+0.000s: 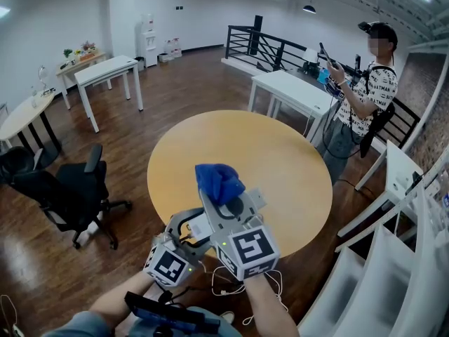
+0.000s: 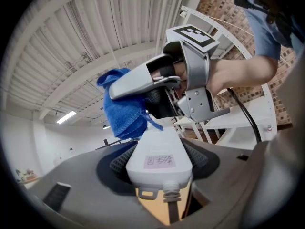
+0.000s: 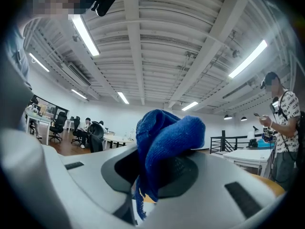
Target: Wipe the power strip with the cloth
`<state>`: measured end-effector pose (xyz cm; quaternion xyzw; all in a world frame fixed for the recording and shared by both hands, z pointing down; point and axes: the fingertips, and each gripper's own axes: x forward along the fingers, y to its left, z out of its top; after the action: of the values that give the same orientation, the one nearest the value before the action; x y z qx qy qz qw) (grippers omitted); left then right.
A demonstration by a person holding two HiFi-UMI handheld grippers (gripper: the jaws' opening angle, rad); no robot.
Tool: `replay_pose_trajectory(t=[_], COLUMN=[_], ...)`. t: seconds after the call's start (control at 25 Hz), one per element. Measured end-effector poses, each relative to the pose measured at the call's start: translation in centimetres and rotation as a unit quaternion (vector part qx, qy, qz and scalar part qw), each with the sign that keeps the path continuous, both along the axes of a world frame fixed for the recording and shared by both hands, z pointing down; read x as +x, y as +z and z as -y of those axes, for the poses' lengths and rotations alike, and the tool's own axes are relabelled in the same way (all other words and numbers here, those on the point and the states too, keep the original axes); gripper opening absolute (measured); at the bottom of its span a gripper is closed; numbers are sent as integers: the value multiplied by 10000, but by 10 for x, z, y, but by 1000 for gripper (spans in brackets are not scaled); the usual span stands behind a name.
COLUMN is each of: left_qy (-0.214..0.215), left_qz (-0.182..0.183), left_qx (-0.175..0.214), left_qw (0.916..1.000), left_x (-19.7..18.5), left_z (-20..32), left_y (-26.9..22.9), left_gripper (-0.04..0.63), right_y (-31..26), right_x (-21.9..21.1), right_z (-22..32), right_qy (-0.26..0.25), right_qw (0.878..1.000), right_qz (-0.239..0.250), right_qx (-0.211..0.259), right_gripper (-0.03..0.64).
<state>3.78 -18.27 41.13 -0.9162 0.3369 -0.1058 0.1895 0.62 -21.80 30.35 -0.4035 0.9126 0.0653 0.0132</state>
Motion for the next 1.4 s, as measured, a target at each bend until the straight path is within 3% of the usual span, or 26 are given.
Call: replay_pose_trajectory(t=[0.32, 1.4], left_qy=[33, 155], left_qz=[56, 90], left_qx=[48, 149], left_qw=[10000, 9997], left_x=[5, -4], left_z=[0, -7], left_y=[-1, 1], left_gripper=[281, 281], right_y=[9, -10], right_x=[-1, 70], right_z=[3, 46], right_qy=[-47, 785], right_qw=[9998, 9967], right_qz=[-70, -214], right_qx=[-165, 42], right_gripper=[77, 77])
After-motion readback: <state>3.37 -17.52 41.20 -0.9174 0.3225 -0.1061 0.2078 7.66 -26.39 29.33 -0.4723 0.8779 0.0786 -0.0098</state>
